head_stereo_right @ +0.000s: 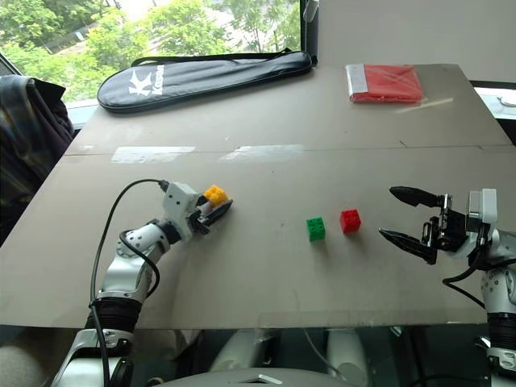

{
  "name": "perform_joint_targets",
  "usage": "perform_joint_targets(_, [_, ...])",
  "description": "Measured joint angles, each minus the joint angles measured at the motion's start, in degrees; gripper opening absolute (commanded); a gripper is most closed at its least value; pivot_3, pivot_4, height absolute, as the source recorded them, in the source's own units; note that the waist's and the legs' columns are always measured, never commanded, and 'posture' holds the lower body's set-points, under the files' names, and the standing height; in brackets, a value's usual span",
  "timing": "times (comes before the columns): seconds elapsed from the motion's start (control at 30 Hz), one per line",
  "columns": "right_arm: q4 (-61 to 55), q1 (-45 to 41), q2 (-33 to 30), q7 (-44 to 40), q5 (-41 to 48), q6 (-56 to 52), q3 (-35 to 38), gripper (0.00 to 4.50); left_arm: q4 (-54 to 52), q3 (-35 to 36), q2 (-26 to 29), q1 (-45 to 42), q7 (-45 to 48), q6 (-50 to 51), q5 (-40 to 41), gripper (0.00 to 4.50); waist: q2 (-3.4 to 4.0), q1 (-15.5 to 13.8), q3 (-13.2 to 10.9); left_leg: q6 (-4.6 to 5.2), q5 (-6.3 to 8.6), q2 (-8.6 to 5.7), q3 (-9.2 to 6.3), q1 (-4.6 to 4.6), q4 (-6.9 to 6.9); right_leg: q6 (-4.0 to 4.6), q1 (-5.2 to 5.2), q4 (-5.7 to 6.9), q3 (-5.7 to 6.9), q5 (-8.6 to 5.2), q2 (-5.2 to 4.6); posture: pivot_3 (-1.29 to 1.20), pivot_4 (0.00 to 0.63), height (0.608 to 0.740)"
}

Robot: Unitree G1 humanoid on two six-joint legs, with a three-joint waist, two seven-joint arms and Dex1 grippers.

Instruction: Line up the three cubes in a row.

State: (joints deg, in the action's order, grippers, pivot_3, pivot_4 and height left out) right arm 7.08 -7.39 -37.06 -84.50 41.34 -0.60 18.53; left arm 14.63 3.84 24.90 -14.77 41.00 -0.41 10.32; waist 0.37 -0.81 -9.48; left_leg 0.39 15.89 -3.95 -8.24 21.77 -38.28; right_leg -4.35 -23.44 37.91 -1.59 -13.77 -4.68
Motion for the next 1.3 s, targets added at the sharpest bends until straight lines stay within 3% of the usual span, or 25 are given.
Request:
perform_joint_targets(0.03, [-0.40,0.19,0.00,0.08,0.00,0.00,0.04,4.50,-0.85,-0.09,-0.33,0.22,-0.09,0.77,0.12,1.32,0.00,0.08,0.00,0.00,0.00,0.00,0.00,0.00,0.00,0.00,0.00,-0.01,0.00,0.00,0.00,0.00,0.150,0.732])
perform_joint_targets(0.2, [-0.96,0.42,0.00,0.34,0.00,-0.01,0.05,4.50,-3.19,-1.42,0.24,0.94,2.23,2.46,0.83,1.32,-0.01,0.16,-0.01,-0.01,0.00,0.01,0.01,0.02,0.01,0.00,-0.02,-0.01,-0.01,0.00,0.01,0.00,0.150,0.732])
perform_joint_targets(0.4, [-0.91,0.43,0.01,0.15,-0.04,0.04,0.05,4.50,-4.31,-9.04,3.90,-2.82,17.42,3.28,2.24,1.32,-0.02,0.12,-0.02,0.00,0.00,0.00,0.02,0.05,0.01,0.00,-0.02,-0.03,0.02,0.00,0.02,0.00,0.150,0.732])
perform_joint_targets(0.67, [-1.05,1.33,0.55,0.18,-0.48,0.96,0.07,4.50,1.13,-16.84,2.68,-10.35,33.75,-1.55,2.96,1.32,-0.06,0.83,-0.04,-0.03,-0.02,0.01,0.01,0.07,0.02,0.00,-0.04,-0.04,0.02,0.00,0.05,0.00,0.150,0.732])
perform_joint_targets(0.9, [-4.05,4.54,1.07,1.94,-0.44,1.00,0.49,4.50,9.77,-17.38,0.32,-13.94,33.56,-6.60,0.67,1.32,-0.12,1.69,-0.08,-0.01,-0.01,0.02,0.02,0.05,0.01,-0.01,-0.04,-0.02,0.00,0.00,0.05,0.00,0.150,0.732])
perform_joint_targets(1.3, [-5.14,5.92,0.98,2.92,-0.40,0.97,1.69,4.50,8.17,-16.92,-0.65,-11.78,33.77,-6.04,1.24,1.32,-0.12,1.58,-0.07,0.00,0.00,0.02,0.01,0.03,0.01,-0.02,-0.02,-0.01,-0.01,0.00,0.06,0.00,0.150,0.732])
